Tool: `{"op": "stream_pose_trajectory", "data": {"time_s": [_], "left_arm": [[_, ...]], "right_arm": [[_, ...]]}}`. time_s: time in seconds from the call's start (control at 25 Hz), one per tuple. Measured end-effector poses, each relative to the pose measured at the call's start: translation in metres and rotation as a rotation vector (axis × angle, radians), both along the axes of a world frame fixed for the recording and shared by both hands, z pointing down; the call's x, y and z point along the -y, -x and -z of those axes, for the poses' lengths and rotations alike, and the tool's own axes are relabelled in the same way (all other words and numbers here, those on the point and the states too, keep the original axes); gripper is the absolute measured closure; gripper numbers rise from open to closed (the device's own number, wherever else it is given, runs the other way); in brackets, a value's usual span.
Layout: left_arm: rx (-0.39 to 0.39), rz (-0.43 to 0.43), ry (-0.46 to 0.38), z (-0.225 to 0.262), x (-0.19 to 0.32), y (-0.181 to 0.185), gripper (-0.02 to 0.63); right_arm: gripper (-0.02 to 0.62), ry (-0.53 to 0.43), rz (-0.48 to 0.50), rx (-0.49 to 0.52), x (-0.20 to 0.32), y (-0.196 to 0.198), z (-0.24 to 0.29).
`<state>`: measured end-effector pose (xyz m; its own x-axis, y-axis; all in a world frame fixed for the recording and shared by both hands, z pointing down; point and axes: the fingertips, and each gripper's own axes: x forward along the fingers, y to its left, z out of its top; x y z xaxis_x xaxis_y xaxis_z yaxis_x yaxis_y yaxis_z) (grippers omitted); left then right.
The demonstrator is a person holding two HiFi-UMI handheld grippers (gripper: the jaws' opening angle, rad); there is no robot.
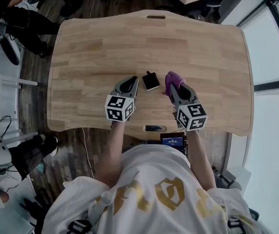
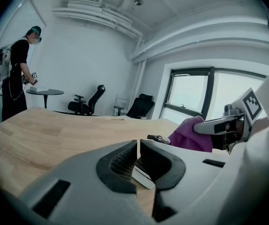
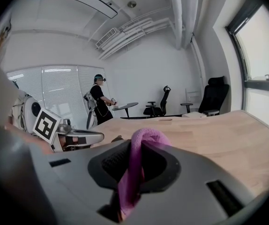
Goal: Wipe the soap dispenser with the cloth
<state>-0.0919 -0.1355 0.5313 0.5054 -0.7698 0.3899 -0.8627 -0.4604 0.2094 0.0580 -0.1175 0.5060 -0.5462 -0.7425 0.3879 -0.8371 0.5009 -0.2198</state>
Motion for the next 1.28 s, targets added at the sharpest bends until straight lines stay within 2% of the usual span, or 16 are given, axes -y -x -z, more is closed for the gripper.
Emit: {"op": "stream_pose_trajectory", "data": {"time_s": [0.28,0.6,0.84,1.04,1.28], "left_arm": [[0.001,-0.032,0.064,-0.027,-0.006,-0.006,0.594],[0.012,-0.081,0.07,-0.045,-0.012,-0.013,0.589],[0.015,-0.152,0.089,-0.059,-0.015,-0.023,0.494],[0.044,-0.239,0.058,-0.067,-0.017,-0.029,0.405],[0.065,-0.347,0.028,-0.072,-0.015,-0.031,0.344]], "right_arm": [[0.545,0.046,0.033,-0.001,0.003,0.002,-0.017],[0.545,0.09,0.061,-0.008,0.007,0.006,-0.037],[0.545,0.11,0.068,-0.011,0.01,0.006,-0.045],[0.545,0.124,0.077,-0.014,0.01,0.009,-0.05],[0.545,0.141,0.075,-0.015,0.013,0.006,-0.056]]}}
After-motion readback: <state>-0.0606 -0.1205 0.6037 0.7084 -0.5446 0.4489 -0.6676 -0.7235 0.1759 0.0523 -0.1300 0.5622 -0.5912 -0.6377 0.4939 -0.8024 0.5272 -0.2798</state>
